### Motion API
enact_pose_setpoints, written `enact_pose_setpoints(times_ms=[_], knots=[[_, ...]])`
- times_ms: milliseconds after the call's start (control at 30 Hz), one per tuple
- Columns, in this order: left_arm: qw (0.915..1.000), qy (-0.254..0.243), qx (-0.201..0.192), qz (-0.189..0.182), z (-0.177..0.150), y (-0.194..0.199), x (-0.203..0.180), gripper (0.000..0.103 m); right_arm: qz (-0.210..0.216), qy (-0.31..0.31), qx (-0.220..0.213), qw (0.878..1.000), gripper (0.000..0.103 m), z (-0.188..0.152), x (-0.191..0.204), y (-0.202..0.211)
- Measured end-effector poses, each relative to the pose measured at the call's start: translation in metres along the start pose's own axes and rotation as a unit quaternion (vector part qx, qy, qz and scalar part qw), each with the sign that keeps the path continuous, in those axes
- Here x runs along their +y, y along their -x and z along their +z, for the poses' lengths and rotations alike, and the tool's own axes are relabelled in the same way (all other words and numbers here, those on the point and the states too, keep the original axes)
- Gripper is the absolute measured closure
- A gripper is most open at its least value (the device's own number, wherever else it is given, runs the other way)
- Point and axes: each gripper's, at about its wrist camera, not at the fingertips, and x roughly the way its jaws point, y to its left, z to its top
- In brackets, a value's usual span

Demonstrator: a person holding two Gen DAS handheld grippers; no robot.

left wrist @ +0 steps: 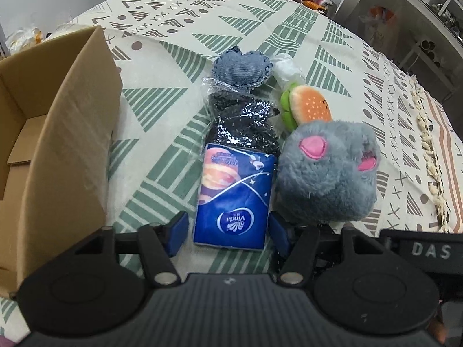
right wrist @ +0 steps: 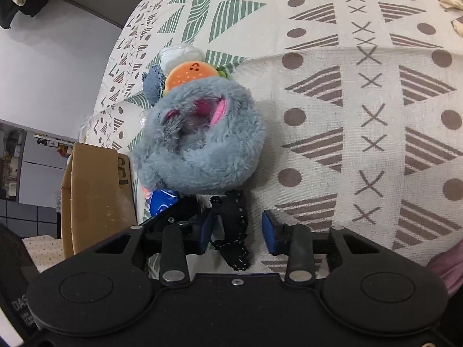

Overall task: Organize soft objects
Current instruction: 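Close the left gripper on the tissue pack while the right gripper grasps the scrunchie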

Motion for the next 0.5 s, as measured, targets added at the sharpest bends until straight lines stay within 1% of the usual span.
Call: enact_pose_setpoints(times_ms=[100, 200, 400, 500], knots=[[1.0, 0.004, 0.0, 0.001, -0.003, 0.007, 0.001, 0.052, 0.007, 0.004, 0.001, 1.0, 0.082, -0.001, 0.006, -0.006], [1.0, 0.002, -0.003, 0.007, -0.004, 0.017, 0.0, 0.053, 0.004, 0.025, -0.011, 1.0, 0.084, -0.004, 0.013, -0.004], [0.9998, -0.003, -0.019, 0.009, -0.009, 0.044, -0.006, 0.054, 0.027, 0.05, -0.043, 0.997, 0.084, -0.008, 0.02, 0.018], [0.9996, -0.005, -0.027, 0.011, -0.012, 0.059, -0.008, 0.054, 0.029, 0.062, -0.06, 0.996, 0.084, -0.011, 0.022, 0.029]])
